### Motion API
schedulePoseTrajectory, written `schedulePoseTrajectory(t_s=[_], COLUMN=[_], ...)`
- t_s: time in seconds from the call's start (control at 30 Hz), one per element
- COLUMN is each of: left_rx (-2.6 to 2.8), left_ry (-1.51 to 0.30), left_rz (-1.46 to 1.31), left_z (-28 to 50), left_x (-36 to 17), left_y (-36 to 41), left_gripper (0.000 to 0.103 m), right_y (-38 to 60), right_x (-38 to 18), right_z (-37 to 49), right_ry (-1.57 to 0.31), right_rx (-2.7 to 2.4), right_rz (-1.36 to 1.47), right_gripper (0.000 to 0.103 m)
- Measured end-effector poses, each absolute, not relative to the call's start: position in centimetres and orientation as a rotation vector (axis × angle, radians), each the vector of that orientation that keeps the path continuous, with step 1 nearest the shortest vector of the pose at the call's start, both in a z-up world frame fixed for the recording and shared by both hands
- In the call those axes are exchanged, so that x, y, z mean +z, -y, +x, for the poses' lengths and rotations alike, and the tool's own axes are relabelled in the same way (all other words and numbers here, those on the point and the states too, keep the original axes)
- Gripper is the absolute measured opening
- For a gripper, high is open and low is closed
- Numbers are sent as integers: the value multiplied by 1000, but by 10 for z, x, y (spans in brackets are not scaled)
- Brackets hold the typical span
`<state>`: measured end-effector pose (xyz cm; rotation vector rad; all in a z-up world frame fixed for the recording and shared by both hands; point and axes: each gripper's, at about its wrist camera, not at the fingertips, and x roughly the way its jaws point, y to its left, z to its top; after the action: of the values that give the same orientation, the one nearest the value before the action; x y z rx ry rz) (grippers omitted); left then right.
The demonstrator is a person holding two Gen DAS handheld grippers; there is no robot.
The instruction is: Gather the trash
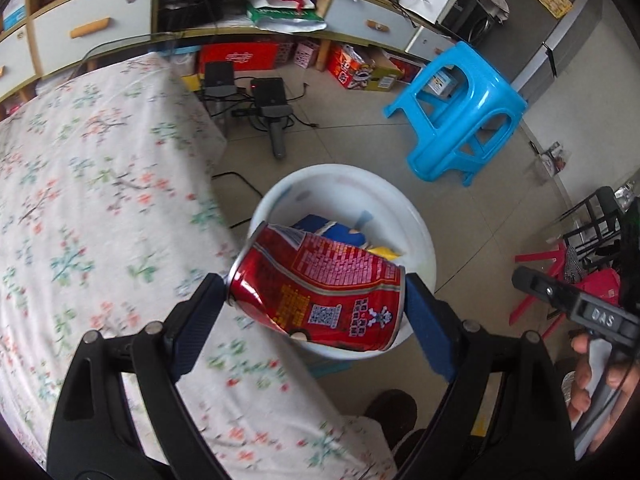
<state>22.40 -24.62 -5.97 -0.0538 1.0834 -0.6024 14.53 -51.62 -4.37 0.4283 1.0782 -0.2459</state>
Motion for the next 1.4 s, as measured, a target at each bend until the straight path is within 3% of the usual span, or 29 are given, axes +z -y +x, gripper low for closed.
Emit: schedulePoseTrajectory(t_s=[0.13, 0.27, 0.5, 1.0, 1.23, 1.4], left_rx=[-658, -634, -556, -333, -207, -147], left_ry=[-1027, -1000, -1001, -911, -893, -862], left_rz=[-69, -7, 22, 5, -22, -35], left_z=[227, 221, 207, 133, 93, 68], left_x=[-54, -46, -34, -12, -16, -10], left_y=[257, 260, 222, 113, 77, 64], left_gripper=[90, 98, 102, 102, 102, 102], right_y=[525, 529, 518, 427, 367, 349], right_x=[-42, -41, -35, -9, 0, 0], right_z=[140, 138, 139, 107, 74, 52], right_ry=[-1067, -1059, -1044, -968, -910, -853], right_rx=[-261, -272, -259, -96, -2, 12], right_rz=[444, 454, 451, 334, 135, 144], right_gripper=[68, 69, 70, 75, 83, 86])
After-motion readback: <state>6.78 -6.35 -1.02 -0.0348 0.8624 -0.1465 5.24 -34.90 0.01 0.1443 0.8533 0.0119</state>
